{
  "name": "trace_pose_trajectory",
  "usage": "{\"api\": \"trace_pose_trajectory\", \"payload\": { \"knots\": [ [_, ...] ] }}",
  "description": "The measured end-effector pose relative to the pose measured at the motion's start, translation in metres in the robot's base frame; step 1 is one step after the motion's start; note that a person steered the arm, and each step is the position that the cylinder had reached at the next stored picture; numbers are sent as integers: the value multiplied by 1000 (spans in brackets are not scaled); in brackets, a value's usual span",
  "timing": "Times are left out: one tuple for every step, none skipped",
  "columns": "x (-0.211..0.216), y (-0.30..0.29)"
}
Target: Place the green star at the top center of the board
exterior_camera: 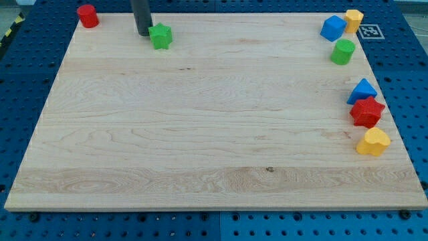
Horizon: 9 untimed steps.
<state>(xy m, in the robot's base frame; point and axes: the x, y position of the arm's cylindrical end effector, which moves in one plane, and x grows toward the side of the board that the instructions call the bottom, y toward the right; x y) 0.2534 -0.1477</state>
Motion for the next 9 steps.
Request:
{"api": "trace_pose_trajectory", "payload": {
  "knots": [
    [0, -5],
    [5, -15],
    [9, -16],
    [7, -9],
    [-7, 7],
    [-19, 31],
    [-18, 39],
    [-17, 23],
    [-31, -8]
  ]
}}
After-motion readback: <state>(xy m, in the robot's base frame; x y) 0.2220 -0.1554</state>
